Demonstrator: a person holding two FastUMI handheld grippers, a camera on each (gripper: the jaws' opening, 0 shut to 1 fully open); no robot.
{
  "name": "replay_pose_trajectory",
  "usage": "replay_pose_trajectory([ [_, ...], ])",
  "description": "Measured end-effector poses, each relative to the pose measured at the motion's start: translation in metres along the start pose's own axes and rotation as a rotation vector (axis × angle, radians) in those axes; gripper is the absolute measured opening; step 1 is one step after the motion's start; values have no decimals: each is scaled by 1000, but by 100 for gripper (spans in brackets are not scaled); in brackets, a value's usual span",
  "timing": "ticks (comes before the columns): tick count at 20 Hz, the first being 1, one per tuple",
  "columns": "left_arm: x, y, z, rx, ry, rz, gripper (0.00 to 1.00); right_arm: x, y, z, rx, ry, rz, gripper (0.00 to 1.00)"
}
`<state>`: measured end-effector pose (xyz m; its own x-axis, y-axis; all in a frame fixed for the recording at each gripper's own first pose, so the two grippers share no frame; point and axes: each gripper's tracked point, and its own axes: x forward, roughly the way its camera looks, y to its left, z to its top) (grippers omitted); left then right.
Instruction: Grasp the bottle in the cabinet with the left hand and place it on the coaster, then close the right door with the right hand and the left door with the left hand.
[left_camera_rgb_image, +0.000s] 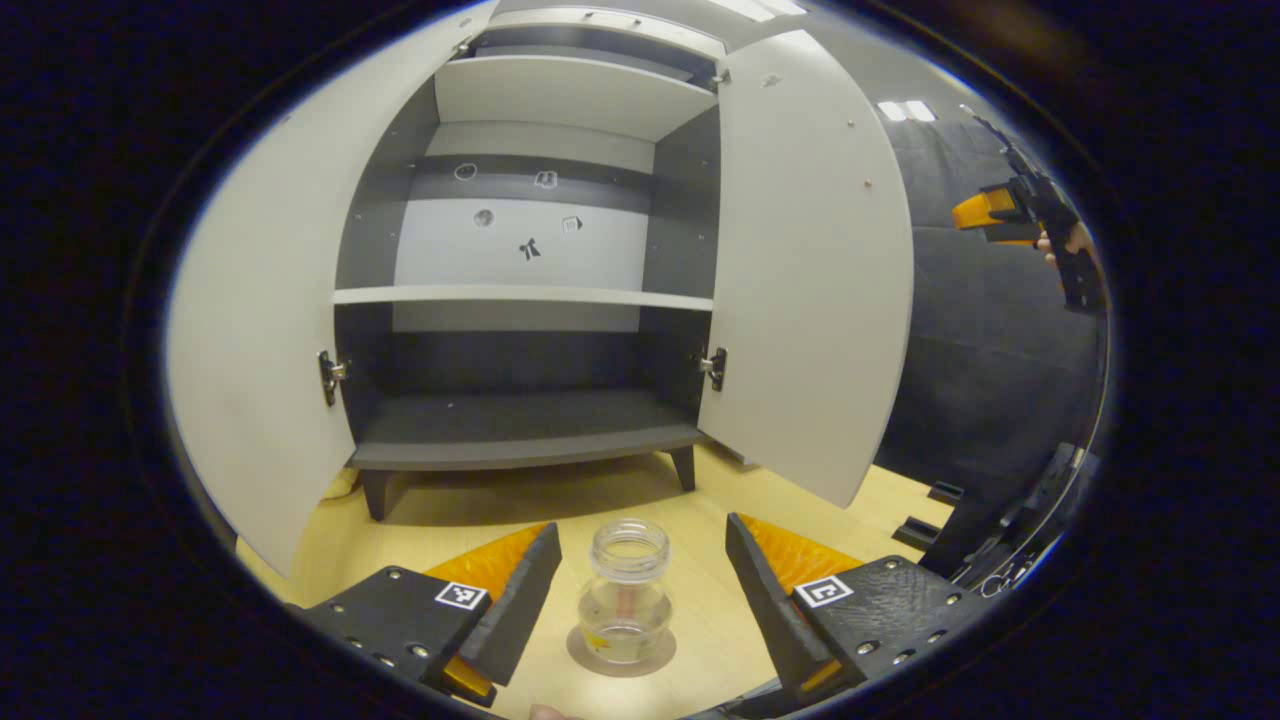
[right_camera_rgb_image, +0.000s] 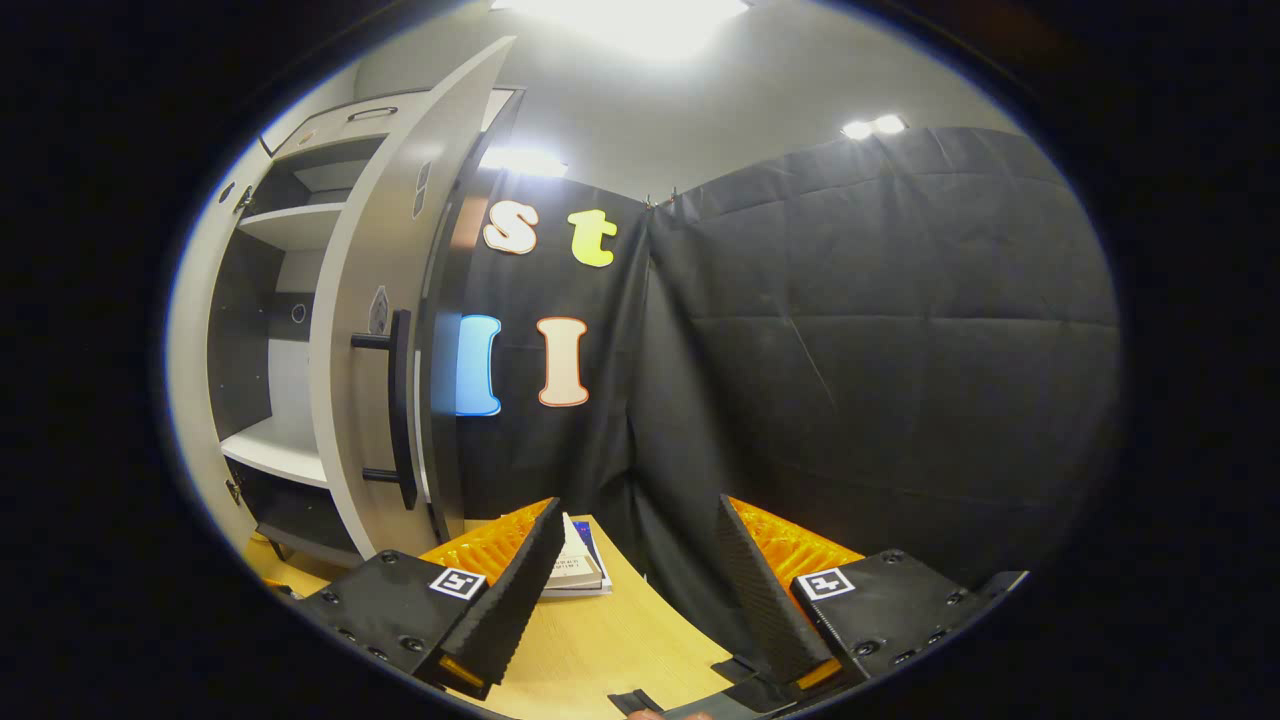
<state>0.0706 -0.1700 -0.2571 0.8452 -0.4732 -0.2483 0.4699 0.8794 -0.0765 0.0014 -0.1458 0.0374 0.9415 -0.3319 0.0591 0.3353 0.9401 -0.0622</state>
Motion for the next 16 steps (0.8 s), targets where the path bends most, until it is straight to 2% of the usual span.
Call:
replay_pose_trajectory([
  [5, -70, 17, 75, -31, -99, 109, 96, 31, 12, 17, -22, -20, 77, 97],
  [8, -110, 37, 125, -44, -158, 238, 95, 47, 17, 33, -21, -36, 131, 97],
  [11, -142, 62, 176, -37, -219, 402, 95, 61, 27, 43, 19, -66, 193, 97],
  [13, -160, 69, 205, -32, -241, 472, 95, 71, 34, 38, 37, -54, 244, 96],
  [16, -176, 78, 235, 25, -213, 544, 95, 78, 33, 29, 30, -38, 282, 97],
])
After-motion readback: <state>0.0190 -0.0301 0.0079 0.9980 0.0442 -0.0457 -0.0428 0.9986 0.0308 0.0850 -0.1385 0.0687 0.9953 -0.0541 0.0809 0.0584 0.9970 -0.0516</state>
